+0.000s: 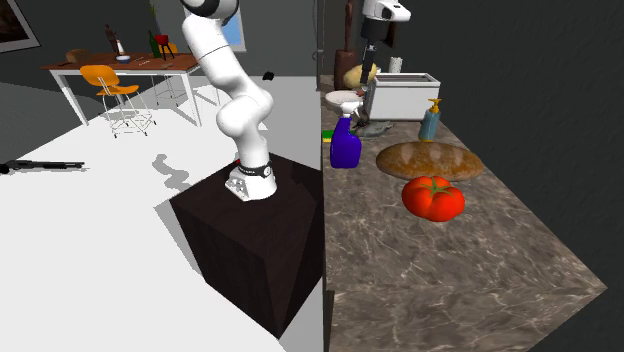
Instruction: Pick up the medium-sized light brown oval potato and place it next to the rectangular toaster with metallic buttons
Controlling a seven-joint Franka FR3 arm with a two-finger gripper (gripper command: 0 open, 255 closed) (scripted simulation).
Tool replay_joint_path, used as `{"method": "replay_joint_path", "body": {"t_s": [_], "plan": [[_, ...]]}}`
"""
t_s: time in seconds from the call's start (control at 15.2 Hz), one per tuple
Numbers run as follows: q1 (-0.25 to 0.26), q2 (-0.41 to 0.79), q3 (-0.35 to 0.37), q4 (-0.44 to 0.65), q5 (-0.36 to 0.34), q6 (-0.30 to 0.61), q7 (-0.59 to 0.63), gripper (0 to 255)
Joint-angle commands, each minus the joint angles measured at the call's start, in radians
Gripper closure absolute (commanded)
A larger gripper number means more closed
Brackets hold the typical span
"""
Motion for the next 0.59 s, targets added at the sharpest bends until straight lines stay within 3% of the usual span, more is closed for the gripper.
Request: {"method": "replay_joint_path", "body": {"t_s": [0.0,0.53], "plan": [[0.016,0.006,0.035,0.017,0.019,-0.004,0.050,255],[0.069,0.089,0.193,0.107,0.072,0.022,0.258,255]]}}
